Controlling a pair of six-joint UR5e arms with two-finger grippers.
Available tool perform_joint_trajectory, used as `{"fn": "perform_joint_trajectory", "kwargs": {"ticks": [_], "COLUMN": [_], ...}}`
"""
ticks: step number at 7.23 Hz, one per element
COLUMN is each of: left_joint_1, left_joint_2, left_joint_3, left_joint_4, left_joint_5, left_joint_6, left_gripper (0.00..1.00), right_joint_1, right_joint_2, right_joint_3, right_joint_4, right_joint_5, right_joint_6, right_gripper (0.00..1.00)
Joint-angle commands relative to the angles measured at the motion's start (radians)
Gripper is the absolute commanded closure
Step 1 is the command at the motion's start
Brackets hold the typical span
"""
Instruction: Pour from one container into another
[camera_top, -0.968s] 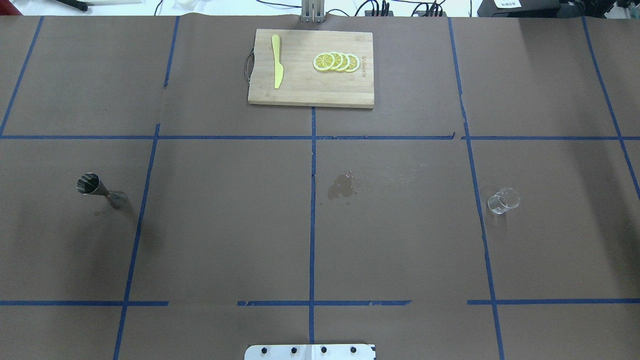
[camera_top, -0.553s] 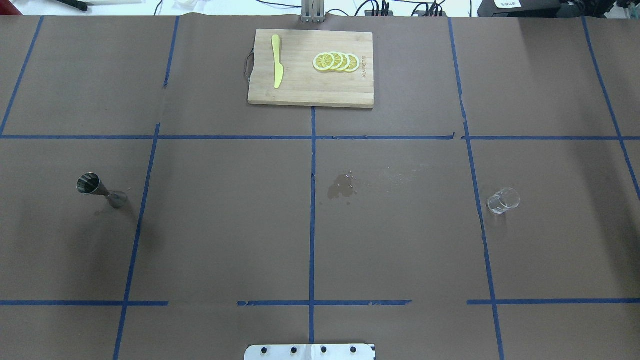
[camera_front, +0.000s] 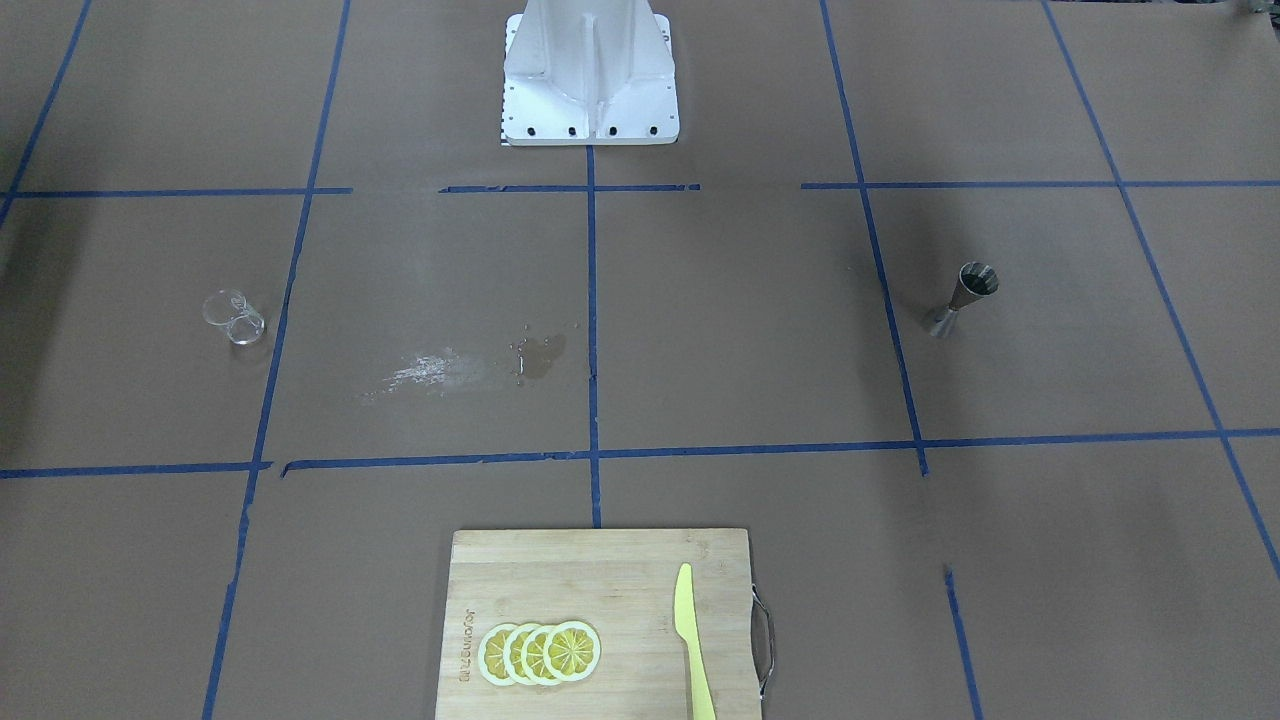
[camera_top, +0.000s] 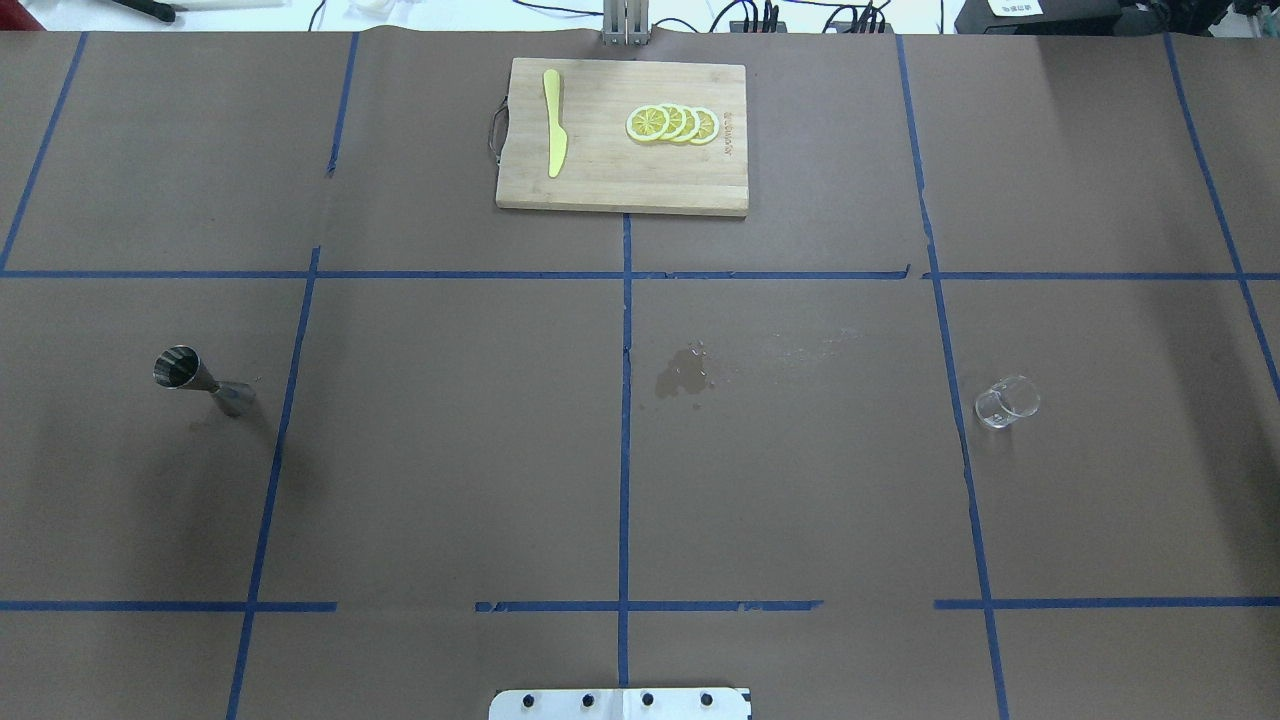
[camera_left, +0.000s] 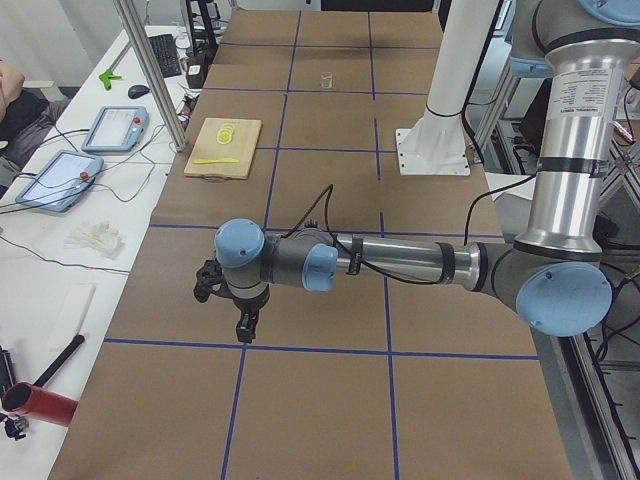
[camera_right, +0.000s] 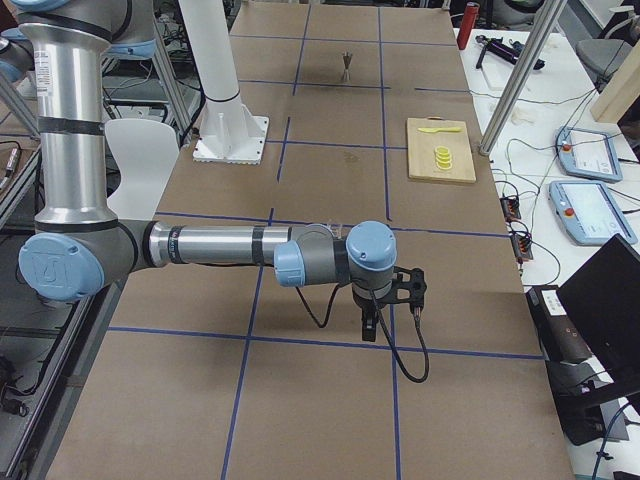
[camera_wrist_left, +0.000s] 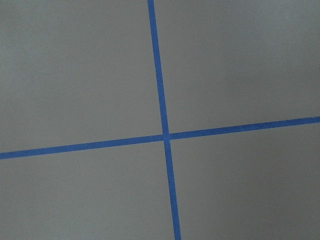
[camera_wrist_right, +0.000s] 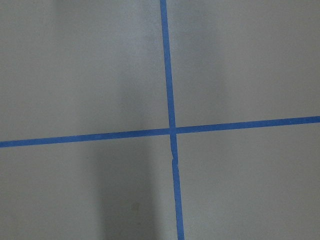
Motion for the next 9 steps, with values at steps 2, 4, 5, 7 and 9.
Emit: {"fn": "perform_joint_trajectory", "kwargs": {"ticks": [2,4,5,7,9], "left_joint_1": [0.000,0.001,0.000,-0.002,-0.002], "left_joint_2": [0.000,-0.002,0.000,0.004,0.056], "left_joint_3": [-0.004,-0.011,-0.010,-0.008,-0.024], "left_joint_4": [-0.001,0.001,0.006,0.015,0.009], "left_joint_5": [0.000,-0.005,-0.006,0.000,0.003], "left_joint_6": [0.002,0.000,-0.001,-0.006,0.002], "left_gripper": [0.00,0.00,0.00,0.00,0.00], "right_joint_1": [0.000,0.000,0.000,0.000,0.000], "right_joint_2": [0.001,0.001,0.003,0.003,0.003], "right_joint_3": [-0.009,-0.009,-0.009,-0.009,-0.009], "right_joint_4": [0.008,0.011,0.011,0.011,0.011], "right_joint_5": [-0.008,-0.008,-0.008,-0.008,-0.008], "right_joint_6": [-0.001,-0.002,-0.002,-0.002,-0.002], "right_gripper": [0.00,0.00,0.00,0.00,0.00]}}
